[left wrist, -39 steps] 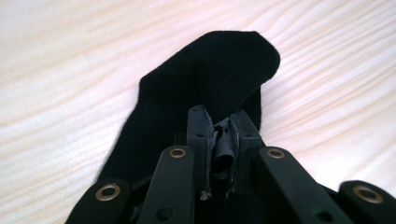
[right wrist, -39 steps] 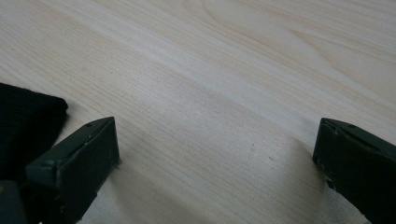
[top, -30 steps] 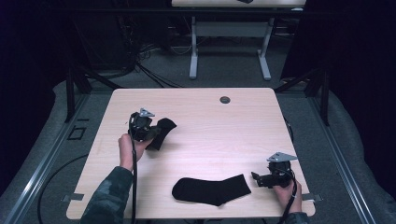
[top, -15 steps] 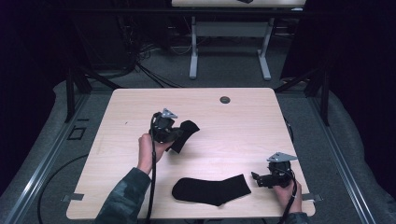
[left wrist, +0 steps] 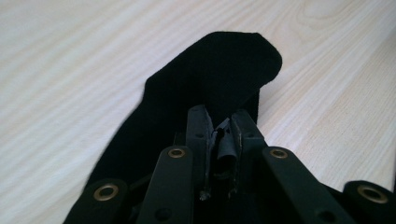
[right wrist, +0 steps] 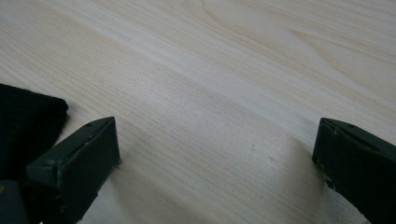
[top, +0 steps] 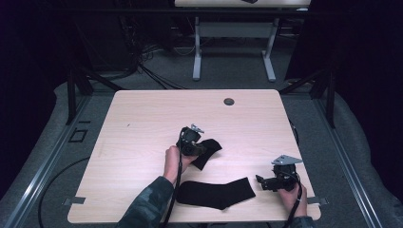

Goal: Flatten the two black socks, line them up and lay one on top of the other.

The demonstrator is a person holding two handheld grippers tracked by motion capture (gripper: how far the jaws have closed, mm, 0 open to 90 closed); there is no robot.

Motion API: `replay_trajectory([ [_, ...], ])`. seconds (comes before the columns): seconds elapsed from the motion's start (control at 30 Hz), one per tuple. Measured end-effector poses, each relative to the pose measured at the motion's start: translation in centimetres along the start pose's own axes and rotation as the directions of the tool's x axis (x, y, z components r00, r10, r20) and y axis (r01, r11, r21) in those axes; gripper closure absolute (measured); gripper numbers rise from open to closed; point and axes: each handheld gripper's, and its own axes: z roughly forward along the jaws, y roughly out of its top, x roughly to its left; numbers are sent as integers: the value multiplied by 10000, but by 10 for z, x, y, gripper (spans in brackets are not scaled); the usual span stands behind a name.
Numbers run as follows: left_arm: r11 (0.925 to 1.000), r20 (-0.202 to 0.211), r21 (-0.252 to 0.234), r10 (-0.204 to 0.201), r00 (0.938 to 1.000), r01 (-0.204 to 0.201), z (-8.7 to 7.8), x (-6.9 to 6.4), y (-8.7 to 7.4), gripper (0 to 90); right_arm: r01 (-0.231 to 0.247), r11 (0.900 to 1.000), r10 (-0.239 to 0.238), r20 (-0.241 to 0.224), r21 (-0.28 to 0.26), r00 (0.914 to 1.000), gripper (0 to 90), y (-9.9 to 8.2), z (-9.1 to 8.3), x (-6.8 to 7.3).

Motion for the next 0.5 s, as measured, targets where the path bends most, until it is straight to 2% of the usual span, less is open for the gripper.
replay_trajectory([
  [0.07,9999,-95,81,-149,9998,150,7,-3,0,763,-21,10000,21,1,-18,10000,2,0,0,0],
  [0.13,9996,-7,196,-179,9998,179,13,-6,1,699,-23,10000,23,-6,-4,10000,4,0,0,0],
  [0.17,9996,50,277,-93,9999,91,16,-8,1,586,34,10000,-34,-14,38,10000,4,0,0,0],
  [0.23,9998,143,129,-134,9998,133,16,-8,1,441,29,10000,-29,-15,36,10000,4,0,0,0],
  [0.27,10000,134,-68,29,9999,-28,13,-9,2,407,33,10000,-33,-14,39,10000,4,0,0,0],
  [0.3,10000,134,-68,29,9999,-28,13,-9,2,367,33,10000,-33,-14,39,10000,4,0,0,0],
  [0.33,9997,71,-218,63,10000,-61,9,-9,2,367,33,10000,-33,-13,39,10000,4,1,0,0],
  [0.37,9992,-182,-355,170,9997,-176,3,-9,3,272,35,10000,-35,-9,47,10000,4,1,0,0],
  [0.43,9974,-196,-649,288,9994,-300,-8,-7,3,263,34,10000,-34,-9,47,10000,5,1,0,0],
  [0.5,9954,-413,-809,477,9980,-509,-21,-3,2,224,33,10000,-33,-2,62,10000,8,1,0,0],
])
